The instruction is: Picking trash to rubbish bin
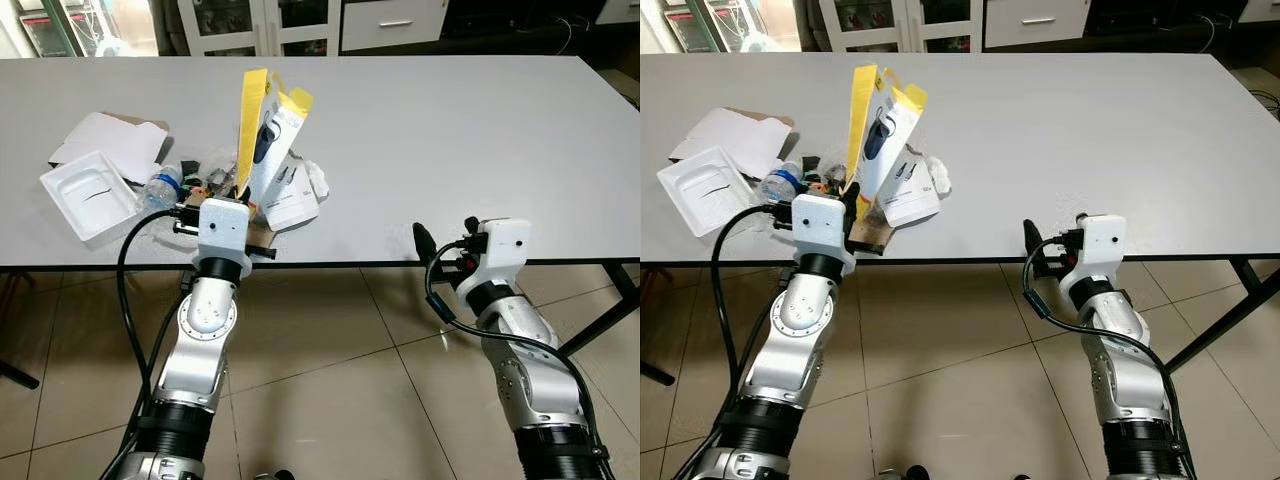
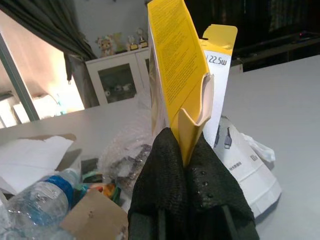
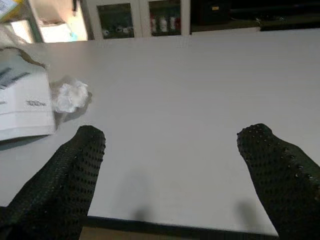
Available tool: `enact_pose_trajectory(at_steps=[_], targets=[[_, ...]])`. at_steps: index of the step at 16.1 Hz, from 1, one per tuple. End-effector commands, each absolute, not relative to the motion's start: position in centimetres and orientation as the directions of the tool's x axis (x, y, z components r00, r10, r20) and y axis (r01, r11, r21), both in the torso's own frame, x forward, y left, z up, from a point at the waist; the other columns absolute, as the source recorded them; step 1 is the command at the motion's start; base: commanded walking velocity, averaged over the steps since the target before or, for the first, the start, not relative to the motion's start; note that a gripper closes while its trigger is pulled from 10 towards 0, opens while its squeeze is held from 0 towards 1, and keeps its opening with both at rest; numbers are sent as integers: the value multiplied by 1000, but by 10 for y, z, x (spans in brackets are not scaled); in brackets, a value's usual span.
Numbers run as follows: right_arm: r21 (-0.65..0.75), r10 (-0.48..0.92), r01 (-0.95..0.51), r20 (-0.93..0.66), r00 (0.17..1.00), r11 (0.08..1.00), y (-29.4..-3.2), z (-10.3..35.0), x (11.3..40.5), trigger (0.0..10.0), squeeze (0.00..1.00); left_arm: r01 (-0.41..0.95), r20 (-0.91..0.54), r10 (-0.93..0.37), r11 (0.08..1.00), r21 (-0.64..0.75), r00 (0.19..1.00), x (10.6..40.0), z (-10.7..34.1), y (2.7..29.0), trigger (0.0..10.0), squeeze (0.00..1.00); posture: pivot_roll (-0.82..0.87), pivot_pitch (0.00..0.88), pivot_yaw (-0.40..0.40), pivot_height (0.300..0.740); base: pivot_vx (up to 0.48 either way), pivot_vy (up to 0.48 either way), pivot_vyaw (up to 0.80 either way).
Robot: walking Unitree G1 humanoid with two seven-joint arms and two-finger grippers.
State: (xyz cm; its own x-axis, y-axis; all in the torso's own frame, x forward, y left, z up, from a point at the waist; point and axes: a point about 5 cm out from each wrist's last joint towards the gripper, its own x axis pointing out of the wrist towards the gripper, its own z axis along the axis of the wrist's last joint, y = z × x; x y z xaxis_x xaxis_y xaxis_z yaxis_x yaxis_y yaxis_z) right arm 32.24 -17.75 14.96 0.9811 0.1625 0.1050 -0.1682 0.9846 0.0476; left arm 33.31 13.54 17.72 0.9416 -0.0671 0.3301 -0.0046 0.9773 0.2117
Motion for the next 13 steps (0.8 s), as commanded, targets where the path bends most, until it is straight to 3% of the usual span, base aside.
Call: enact_pose_trajectory(at_steps=[1,4,13], targets=[[52,93,-100,118,989,994,-186,152,325,10000,0,-6,338,-68,977,213,939,332,179,133,10000,0,-73,119,60,740,0,0,0],[71,14,-24,135,991,997,-193,153,326,10000,0,-2,335,-64,981,193,940,334,179,130,10000,0,-74,107,63,740,0,0,0],[64,19,-26,109,994,998,-185,145,325,10000,0,26,299,-71,988,154,952,334,170,122,10000,0,-87,84,68,740,0,0,0]])
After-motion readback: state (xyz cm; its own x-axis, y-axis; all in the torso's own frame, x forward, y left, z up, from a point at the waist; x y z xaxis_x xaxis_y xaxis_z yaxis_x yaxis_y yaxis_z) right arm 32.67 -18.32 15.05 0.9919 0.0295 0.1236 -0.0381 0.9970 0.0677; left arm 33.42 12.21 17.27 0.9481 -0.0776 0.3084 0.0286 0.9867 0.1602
